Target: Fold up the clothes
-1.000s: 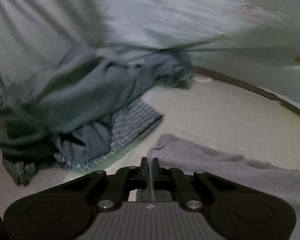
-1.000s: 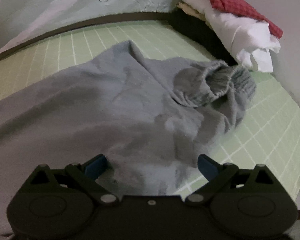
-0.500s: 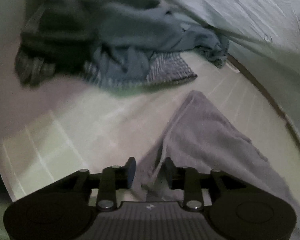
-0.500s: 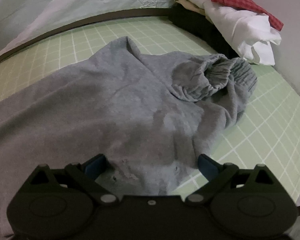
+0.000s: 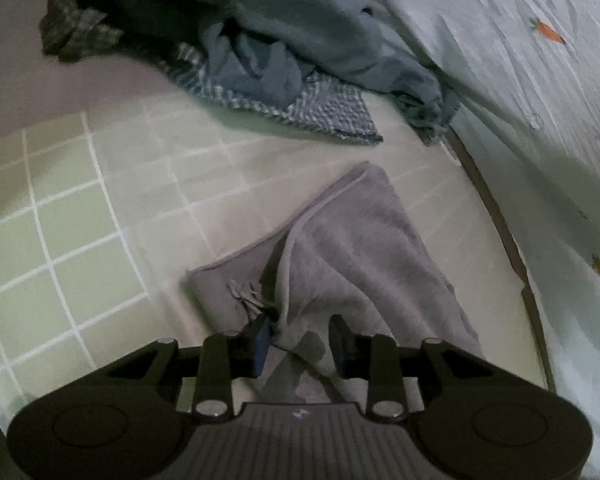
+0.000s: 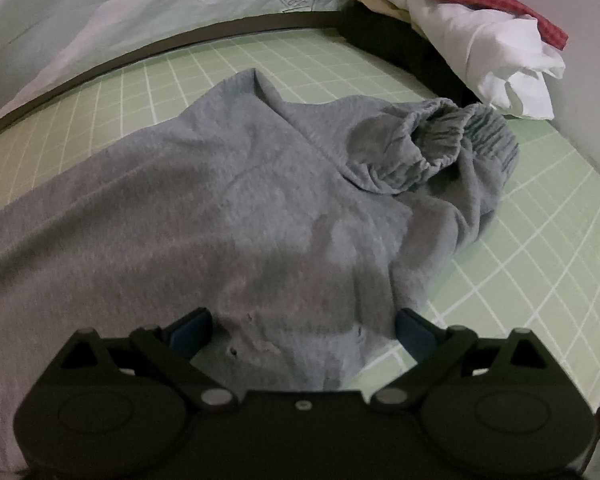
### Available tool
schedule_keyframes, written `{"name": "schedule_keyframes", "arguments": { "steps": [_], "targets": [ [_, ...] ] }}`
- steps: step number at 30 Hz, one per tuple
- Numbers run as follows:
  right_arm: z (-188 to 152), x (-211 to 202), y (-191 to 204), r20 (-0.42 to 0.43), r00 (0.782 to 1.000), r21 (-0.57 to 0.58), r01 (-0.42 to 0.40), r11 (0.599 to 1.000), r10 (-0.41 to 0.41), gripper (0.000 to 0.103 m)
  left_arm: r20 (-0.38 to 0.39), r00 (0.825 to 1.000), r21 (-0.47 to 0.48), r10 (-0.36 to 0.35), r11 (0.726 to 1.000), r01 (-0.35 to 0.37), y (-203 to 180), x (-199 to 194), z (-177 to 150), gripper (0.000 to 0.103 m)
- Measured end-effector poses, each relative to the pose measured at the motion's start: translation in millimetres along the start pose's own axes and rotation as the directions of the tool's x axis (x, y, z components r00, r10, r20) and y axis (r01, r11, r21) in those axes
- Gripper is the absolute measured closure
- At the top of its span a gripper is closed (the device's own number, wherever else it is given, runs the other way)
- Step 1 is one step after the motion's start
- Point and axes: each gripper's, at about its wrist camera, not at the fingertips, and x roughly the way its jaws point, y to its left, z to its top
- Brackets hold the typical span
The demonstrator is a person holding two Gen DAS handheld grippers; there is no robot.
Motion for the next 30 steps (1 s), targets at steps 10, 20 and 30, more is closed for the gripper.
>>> {"name": "schedule_keyframes", "arguments": {
  "steps": [10, 20, 30],
  "targets": [
    [-2.3, 2.6, -5.3, -0.009, 1.000, 0.047, -0.019, 0.999, 0.020, 0.002, 0.114, 0.992, -0.068, 0.049, 0.997, -0.041, 23.0, -15.1, 21.4, 0.102],
    [-0.7, -4.2, -18.0, -0.033, 0.996, 0.152, -0.080, 0.985, 0.086, 0.006, 0.085, 0.995, -0.081, 0.060, 0.995, -0.053, 31.9, -13.5, 24.0, 0.102],
    [-9.6, -30.4, -31.3, -0.029, 0.979, 0.253, -0.187, 0.949, 0.200, 0.025, 0.061, 0.997, -0.067, 0.048, 0.997, -0.044, 36.1, -17.1, 21.7, 0.101]
  ]
}}
